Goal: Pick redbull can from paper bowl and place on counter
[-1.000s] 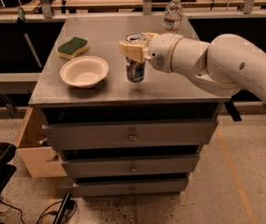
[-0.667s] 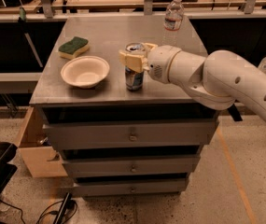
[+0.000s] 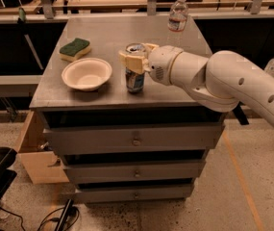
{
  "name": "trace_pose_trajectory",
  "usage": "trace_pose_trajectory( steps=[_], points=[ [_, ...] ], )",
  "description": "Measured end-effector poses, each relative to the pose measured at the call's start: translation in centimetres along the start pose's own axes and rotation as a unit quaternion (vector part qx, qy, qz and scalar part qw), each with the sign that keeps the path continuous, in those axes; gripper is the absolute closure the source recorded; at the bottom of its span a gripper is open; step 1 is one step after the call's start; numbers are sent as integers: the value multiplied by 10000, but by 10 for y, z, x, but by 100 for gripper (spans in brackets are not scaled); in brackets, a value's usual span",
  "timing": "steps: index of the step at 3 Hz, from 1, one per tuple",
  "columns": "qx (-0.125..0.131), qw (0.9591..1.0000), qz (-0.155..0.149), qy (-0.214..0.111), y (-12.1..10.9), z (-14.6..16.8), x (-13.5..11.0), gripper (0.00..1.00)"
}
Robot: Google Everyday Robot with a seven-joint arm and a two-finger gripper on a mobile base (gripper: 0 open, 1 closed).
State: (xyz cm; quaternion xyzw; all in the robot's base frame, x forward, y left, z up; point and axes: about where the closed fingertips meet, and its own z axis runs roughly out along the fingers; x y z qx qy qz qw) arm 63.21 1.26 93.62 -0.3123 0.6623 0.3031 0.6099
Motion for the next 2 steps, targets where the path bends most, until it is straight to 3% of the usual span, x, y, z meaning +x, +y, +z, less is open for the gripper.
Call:
trace_pose_trajectory(
  steps=[2],
  points=[
    [-34,10000,-9,-2,4,3,-1,12]
  ],
)
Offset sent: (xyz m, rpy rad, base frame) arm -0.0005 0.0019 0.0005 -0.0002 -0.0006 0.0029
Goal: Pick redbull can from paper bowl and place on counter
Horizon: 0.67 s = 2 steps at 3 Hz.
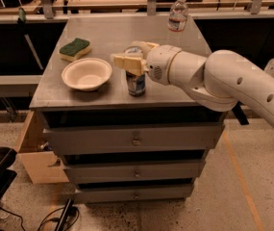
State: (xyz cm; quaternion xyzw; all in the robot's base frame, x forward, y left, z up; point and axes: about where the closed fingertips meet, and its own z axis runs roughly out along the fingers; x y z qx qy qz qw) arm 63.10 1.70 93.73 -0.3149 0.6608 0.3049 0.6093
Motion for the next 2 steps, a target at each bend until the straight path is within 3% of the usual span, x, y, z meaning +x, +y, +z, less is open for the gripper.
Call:
trace_pose_trajectory(
  steps=[1,2],
  points=[
    [-17,10000,-5,-1,2,1,-1,0],
    [-18,10000,-5,-1,2,1,-1,0]
  ],
)
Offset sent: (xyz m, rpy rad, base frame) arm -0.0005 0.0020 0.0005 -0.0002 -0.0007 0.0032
